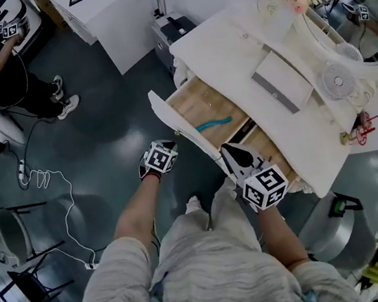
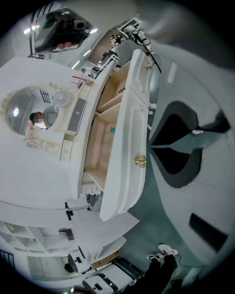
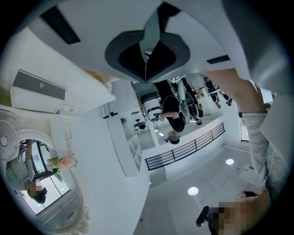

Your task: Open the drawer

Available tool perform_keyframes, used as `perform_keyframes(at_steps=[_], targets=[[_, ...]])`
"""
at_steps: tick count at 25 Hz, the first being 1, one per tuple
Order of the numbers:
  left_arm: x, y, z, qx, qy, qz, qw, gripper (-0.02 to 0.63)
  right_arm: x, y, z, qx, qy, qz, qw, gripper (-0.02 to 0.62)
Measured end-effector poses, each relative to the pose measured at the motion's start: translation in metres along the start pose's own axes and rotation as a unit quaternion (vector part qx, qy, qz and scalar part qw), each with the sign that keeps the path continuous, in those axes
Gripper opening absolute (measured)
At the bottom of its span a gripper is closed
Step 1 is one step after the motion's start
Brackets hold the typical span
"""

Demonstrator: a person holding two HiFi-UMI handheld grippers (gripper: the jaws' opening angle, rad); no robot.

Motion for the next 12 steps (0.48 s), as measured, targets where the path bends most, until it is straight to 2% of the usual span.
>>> perform_keyframes(at_steps=[6, 12], targets=[[0.014, 0.014, -0.030, -0.015, 0.043, -0.019, 0.9988, 0.032, 0.007, -0.009, -0.005, -0.005, 0.002, -0.012, 1.000, 0.011], [0.046, 0.036, -0.071, -0.036, 0.122, -0.033, 0.9914, 0.032, 0.014, -0.011, -0.012, -0.011, 0.000, -0.028, 1.000, 0.010]])
Point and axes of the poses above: the fingertips, and each gripper's own axes: z forward along the fingers, y to its right, x out of its top, the point moved 4 cm from there along -z, backward along the fingers, and after that the axes turned 2 degrees about x, right-handed, at the moved point
